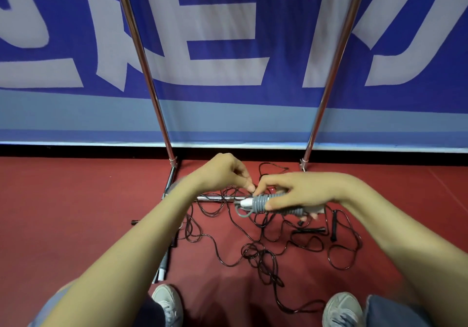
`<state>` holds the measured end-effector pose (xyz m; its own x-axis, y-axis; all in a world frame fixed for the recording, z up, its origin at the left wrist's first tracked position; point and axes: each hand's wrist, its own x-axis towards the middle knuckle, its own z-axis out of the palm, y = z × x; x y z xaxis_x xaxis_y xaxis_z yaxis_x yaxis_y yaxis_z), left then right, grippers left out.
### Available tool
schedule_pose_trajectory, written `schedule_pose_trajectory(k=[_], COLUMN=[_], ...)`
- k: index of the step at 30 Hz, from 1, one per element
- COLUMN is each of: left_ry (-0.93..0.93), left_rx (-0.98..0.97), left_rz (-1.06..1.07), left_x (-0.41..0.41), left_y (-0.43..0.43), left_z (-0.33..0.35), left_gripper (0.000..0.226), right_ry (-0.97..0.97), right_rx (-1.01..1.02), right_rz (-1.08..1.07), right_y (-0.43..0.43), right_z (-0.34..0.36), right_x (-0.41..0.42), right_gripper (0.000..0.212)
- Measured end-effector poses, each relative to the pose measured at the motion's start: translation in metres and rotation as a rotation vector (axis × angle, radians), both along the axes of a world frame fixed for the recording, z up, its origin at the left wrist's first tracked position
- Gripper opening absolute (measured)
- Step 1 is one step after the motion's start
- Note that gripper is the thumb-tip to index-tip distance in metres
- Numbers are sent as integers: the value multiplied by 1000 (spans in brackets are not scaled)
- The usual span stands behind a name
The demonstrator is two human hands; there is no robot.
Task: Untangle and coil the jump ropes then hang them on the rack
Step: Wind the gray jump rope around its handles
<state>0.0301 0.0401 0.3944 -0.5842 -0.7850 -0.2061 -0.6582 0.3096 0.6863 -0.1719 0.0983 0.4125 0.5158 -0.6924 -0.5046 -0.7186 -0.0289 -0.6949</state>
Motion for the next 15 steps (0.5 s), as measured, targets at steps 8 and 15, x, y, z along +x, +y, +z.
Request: schedule_pose_trajectory(k=[8, 15], left_ry=[241, 619], left_rx=[-235, -19], left_rz=[327, 430], left_x=[-18, -19], left_y=[13, 19], left_z=[0, 8], left_gripper=[10, 22], right_ry=[50, 23], right_rx=[-274, -625], right_rz=[-309, -383], right_y=[-20, -20], right_z=[-11, -7], right_x=[-9, -11], right_gripper=[53, 47])
